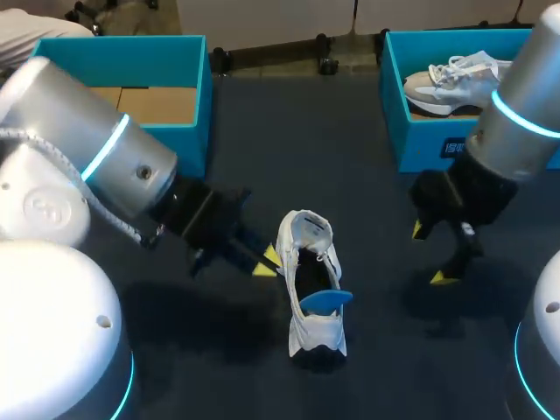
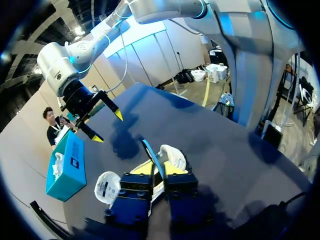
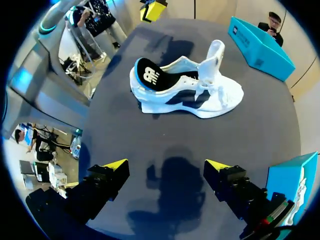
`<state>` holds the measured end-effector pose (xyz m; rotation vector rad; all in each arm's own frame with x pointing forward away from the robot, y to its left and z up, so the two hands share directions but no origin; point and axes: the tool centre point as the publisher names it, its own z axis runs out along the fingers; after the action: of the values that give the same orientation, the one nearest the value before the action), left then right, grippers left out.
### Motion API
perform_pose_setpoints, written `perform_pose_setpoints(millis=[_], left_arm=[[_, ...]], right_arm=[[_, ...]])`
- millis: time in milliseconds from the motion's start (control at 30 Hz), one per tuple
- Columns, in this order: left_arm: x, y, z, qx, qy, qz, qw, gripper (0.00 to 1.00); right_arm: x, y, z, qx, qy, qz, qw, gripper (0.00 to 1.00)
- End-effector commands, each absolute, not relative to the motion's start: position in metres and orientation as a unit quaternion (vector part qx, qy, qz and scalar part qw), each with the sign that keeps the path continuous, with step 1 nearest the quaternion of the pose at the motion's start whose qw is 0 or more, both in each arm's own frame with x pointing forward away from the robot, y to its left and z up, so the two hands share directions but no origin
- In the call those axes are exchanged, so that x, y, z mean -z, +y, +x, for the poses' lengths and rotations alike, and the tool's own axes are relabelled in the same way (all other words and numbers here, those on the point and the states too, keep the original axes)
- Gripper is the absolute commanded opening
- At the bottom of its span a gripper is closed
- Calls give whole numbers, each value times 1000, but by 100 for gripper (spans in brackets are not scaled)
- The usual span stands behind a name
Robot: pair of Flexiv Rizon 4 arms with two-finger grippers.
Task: Take the shoe out of the shoebox, open the shoe tongue, remove and reinsert the insole, then place the shoe into the shoebox
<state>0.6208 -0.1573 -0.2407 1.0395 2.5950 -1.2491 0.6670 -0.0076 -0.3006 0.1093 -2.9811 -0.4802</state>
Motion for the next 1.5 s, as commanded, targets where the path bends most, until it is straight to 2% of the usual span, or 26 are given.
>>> perform_pose_setpoints(millis=[33,167,600,800,1167,1233,1500], left_arm=[[229,-152,634,379,847,372,-26,0],[224,-151,648,347,852,385,-72,0],[224,-151,648,347,852,385,-72,0],[213,-158,666,287,798,520,-101,0],[219,-173,675,199,746,614,-167,0],[221,-173,668,139,720,654,-188,0],[221,-173,668,139,720,654,-188,0]], right_arm=[[302,-13,663,170,-983,36,56,100],[302,-13,663,170,-983,36,56,100],[302,-13,663,170,-983,36,56,100],[286,-44,668,176,-982,56,29,100],[280,-83,668,178,-983,37,27,100],[280,-83,668,178,-983,37,27,100],[280,-83,668,178,-983,37,27,100]])
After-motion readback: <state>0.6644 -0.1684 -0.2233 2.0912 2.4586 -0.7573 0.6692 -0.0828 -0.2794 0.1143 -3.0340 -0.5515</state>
